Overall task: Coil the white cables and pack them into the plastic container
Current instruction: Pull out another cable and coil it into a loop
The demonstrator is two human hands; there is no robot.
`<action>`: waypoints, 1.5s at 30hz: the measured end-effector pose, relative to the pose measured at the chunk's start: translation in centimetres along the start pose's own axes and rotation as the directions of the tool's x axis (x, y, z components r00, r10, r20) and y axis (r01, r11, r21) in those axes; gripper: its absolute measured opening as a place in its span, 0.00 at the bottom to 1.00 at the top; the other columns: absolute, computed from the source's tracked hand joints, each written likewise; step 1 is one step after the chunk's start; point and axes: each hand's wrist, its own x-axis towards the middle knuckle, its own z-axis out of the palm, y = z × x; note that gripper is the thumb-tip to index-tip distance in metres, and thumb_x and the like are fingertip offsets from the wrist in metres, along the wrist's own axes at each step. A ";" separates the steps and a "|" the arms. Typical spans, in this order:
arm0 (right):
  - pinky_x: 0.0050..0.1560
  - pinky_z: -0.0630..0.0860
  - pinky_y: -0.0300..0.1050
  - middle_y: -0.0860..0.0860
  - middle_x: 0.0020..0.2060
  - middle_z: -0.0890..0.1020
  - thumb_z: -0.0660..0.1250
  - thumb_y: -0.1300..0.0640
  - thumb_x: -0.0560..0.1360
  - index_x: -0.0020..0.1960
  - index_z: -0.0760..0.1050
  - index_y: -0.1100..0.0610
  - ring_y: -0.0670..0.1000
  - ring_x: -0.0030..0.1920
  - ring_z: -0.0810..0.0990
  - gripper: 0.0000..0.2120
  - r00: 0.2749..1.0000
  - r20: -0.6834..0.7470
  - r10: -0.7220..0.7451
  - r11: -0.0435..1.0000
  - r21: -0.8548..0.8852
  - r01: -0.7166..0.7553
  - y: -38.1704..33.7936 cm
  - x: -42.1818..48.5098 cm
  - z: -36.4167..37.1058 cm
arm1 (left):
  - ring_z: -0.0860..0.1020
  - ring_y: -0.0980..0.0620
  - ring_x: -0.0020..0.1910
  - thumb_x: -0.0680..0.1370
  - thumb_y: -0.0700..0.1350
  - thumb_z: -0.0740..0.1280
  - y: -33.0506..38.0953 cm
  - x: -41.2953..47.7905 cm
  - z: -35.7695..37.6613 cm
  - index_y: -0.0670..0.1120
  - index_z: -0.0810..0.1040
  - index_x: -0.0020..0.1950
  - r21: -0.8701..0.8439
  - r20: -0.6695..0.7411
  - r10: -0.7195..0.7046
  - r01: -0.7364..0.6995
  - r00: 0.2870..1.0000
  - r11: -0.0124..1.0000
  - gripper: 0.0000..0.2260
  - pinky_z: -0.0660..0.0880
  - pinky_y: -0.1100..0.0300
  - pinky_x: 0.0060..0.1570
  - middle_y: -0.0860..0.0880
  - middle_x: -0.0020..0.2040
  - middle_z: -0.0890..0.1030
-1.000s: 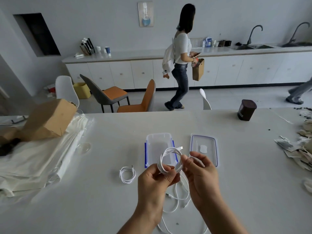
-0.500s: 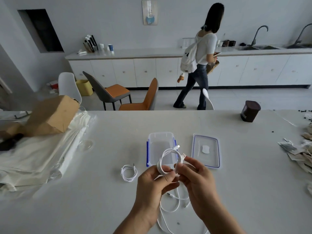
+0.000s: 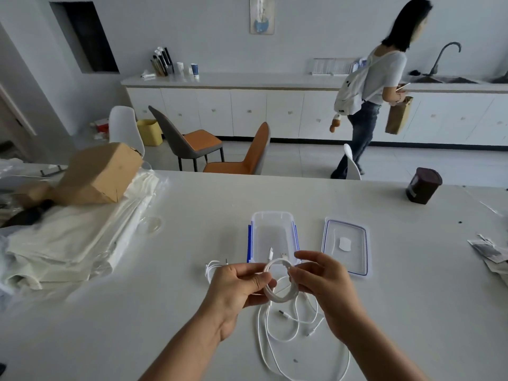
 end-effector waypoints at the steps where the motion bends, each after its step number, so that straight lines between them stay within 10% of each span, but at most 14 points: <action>1: 0.44 0.81 0.49 0.63 0.41 0.85 0.73 0.67 0.72 0.55 0.80 0.57 0.59 0.42 0.85 0.13 1.000 0.002 0.001 1.000 -0.014 -0.001 0.2 0.1 0.4 | 0.85 0.47 0.41 0.75 0.36 0.72 -0.4 0.0 -0.2 0.41 0.85 0.52 -0.010 -0.022 -0.005 0.005 1.000 1.000 0.07 0.81 0.55 0.42 0.39 0.43 0.86; 21: 0.39 0.80 0.44 0.47 0.33 0.85 0.73 0.58 0.70 0.41 0.82 0.51 0.47 0.35 0.83 0.03 0.997 0.053 0.052 0.847 -0.531 -0.016 9.4 9.5 12.9 | 0.85 0.47 0.39 0.71 0.35 0.75 -5.1 7.5 -10.8 0.43 0.85 0.47 0.057 -0.471 -0.045 0.081 0.881 0.995 0.07 0.82 0.57 0.37 0.43 0.40 0.86; 45: 0.35 0.69 0.28 0.44 0.34 0.84 0.72 0.56 0.72 0.42 0.81 0.50 0.41 0.35 0.80 0.01 0.988 0.081 0.133 0.780 -0.624 -0.054 14.6 8.9 16.6 | 0.85 0.44 0.37 0.69 0.35 0.75 -10.5 8.6 -16.2 0.47 0.85 0.37 0.222 -0.511 -0.049 0.186 0.858 0.957 0.07 0.84 0.45 0.40 0.46 0.34 0.85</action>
